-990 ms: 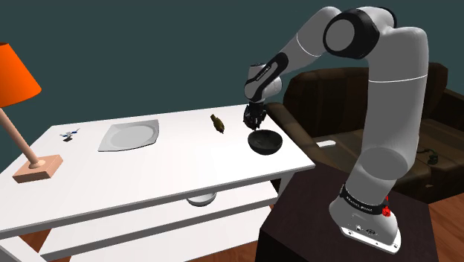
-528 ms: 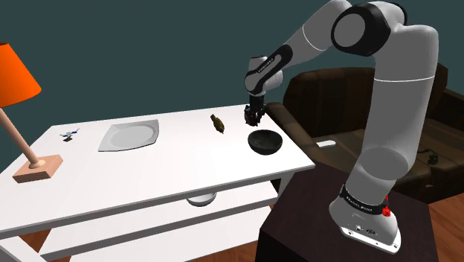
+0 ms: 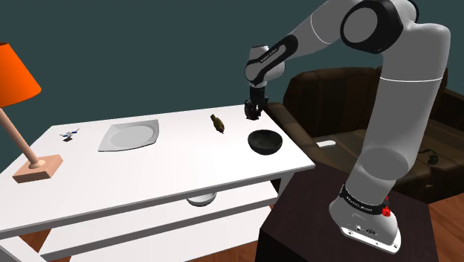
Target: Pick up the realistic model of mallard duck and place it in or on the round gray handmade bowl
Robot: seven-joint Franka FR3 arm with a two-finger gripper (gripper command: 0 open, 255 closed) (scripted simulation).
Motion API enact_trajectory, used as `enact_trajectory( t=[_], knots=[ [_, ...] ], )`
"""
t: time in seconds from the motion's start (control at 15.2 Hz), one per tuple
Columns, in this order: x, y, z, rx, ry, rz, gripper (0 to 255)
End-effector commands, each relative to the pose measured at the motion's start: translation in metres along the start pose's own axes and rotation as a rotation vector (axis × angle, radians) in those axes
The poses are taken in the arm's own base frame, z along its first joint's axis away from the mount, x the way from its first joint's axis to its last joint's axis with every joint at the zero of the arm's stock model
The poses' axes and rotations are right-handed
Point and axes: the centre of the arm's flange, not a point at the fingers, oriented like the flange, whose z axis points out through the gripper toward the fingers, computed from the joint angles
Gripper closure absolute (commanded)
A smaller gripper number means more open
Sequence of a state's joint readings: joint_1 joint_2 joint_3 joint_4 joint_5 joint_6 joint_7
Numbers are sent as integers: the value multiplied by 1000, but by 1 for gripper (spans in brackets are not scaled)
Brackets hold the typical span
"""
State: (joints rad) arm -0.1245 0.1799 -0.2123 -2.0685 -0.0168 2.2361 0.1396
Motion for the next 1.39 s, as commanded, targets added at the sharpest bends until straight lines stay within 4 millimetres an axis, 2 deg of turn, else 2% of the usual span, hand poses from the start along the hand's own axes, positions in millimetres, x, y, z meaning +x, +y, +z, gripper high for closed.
enact_trajectory(
  t=[0.0, 0.73, 1.32],
  knots=[
    [-1, 1, -10, 0, 0, 0, 255],
    [-1, 4, -68, 0, 0, 0, 255],
    [-115, -26, -59, 0, 0, 0, 255]
  ],
)
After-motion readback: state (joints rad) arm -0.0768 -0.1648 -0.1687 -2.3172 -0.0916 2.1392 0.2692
